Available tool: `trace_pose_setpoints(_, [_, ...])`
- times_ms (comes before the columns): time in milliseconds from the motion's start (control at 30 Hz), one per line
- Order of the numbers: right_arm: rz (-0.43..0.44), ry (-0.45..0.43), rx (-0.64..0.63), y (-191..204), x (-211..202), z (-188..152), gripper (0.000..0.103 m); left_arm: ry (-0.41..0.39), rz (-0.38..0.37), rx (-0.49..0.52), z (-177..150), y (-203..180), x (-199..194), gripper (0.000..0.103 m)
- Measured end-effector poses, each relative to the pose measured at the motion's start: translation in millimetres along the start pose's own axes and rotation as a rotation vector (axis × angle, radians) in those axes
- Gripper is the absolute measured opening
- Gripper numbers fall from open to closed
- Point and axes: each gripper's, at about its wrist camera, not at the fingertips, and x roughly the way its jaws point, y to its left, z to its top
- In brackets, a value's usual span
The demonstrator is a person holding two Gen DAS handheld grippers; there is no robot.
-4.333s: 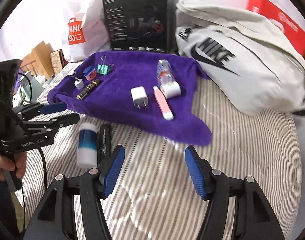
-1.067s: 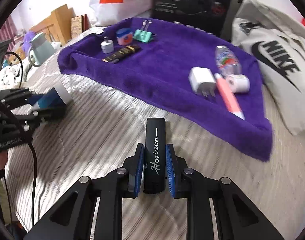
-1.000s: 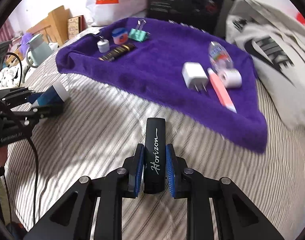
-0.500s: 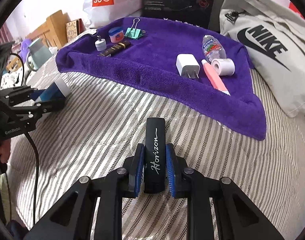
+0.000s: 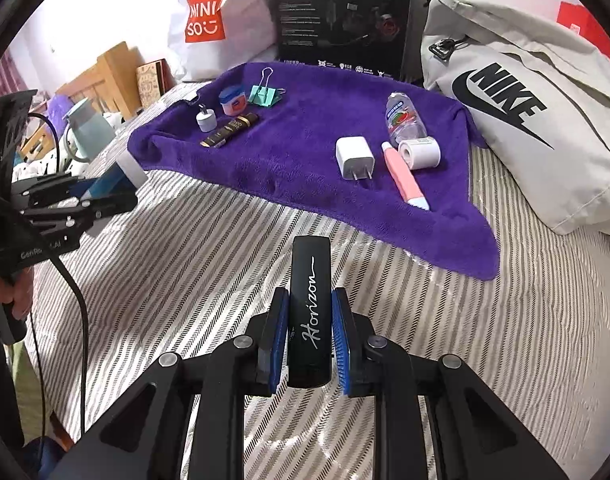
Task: Organize rigid objects
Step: 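Carry the cylinder and Horizon case over the towel with both tools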
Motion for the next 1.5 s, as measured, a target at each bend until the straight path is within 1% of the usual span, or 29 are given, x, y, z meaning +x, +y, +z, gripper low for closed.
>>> trace_pose_setpoints(67, [-0.007, -0.016, 0.009, -4.2, -4.5, 3.3, 0.022, -0.002, -0.011, 0.001, 6.5, 0.2, -1.5, 0.034])
trace_pose_setpoints(233, [0.016, -0.029, 0.034, -13.2, -6.5, 14.4, 0.022, -0.014, -0.02, 0.008, 23.0, -1.7, -3.6, 0.034])
trace_pose_setpoints(567, [0.03, -0.036, 0.071, -30.5, 2.2, 41.8, 0.022, -0.019, -0.043, 0.014, 59.1, 0.0, 7.0, 0.034])
trace_pose_setpoints(900, [0.028, -0.046, 0.077, -46.7, 16.2, 89.6, 0.022, 0.007, -0.068, 0.012, 83.6, 1.5, 33.7, 0.034])
trace_pose_setpoints(1033, [0.028, -0.048, 0.073, -51.9, 30.2, 112.7, 0.022, 0.017, -0.072, 0.013, 93.2, 0.1, 46.1, 0.034])
trace_pose_setpoints(1133, [0.034, -0.033, 0.071, -54.8, 47.8, 127.5, 0.022, 0.023, -0.076, 0.007, 99.5, 2.4, 54.2, 0.034])
trace_pose_setpoints(1367, [0.027, 0.013, 0.055, -55.7, 90.0, 151.5, 0.022, 0.031, -0.056, 0.002, 106.2, 14.9, 65.1, 0.034])
trace_pose_setpoints(1433, [0.033, 0.033, 0.047, -54.8, 101.4, 157.3, 0.022, 0.03, -0.064, 0.0, 108.2, 16.9, 67.1, 0.034])
trace_pose_setpoints(1500, [0.018, 0.037, 0.028, -52.5, 109.4, 161.9, 0.022, 0.033, -0.059, 0.002, 110.3, 18.7, 70.1, 0.034])
